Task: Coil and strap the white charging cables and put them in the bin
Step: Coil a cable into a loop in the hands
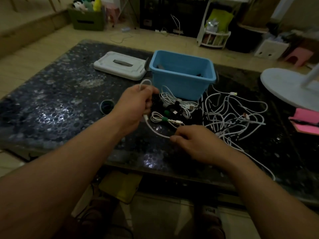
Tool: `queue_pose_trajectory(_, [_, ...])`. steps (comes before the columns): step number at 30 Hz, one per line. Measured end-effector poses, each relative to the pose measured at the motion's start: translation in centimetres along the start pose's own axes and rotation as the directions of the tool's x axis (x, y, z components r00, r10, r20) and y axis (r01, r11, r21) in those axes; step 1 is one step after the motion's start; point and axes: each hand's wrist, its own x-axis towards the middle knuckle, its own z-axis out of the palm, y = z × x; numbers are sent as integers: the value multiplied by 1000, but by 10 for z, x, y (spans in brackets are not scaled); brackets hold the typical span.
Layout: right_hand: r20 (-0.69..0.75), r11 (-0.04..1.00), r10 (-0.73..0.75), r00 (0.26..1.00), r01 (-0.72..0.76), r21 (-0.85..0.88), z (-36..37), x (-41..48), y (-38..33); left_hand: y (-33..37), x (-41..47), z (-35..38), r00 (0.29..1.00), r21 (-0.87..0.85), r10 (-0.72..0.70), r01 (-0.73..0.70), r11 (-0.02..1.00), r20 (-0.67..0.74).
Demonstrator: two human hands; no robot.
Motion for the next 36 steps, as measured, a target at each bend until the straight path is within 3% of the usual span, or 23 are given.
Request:
queue_pose_trajectory(4, [-25,999,10,1000,-9,43,-21,-4,13,3,5,-19,992,232,101,-81,969,-75])
queue_pose_trajectory(8, [-181,987,15,983,14,157,-27,4,8,-2,-10,-2,990,443,39,-97,891,138])
queue_pose_trajectory(12, [-228,984,9,974,32,173,-26,14,3,-17,-24,16,902,609,-47,-251,752,430])
queue_pose_trajectory(15, [-234,972,-2,972,58,229,-24,16,5,-25,-24,17,874,673,-27,-353,650,485])
queue_pose_trajectory(19, [-241,963,-31,970,94,254,-21,14,5,-26,-21,15,841,619,0,-399,676,541])
queue_pose_trajectory(24, [-281,951,2,960,85,298,-28,13,15,-29,-23,13,894,464,-41,-192,865,446])
queue_pose_trajectory(28, [-243,956,58,968,16,294,-32,12,31,-19,-12,4,961,485,73,-199,852,266])
queue_pose_trajectory(36, [-321,983,154,935,-177,-44,-31,17,56,-29,0,2,994,298,111,-102,949,-13])
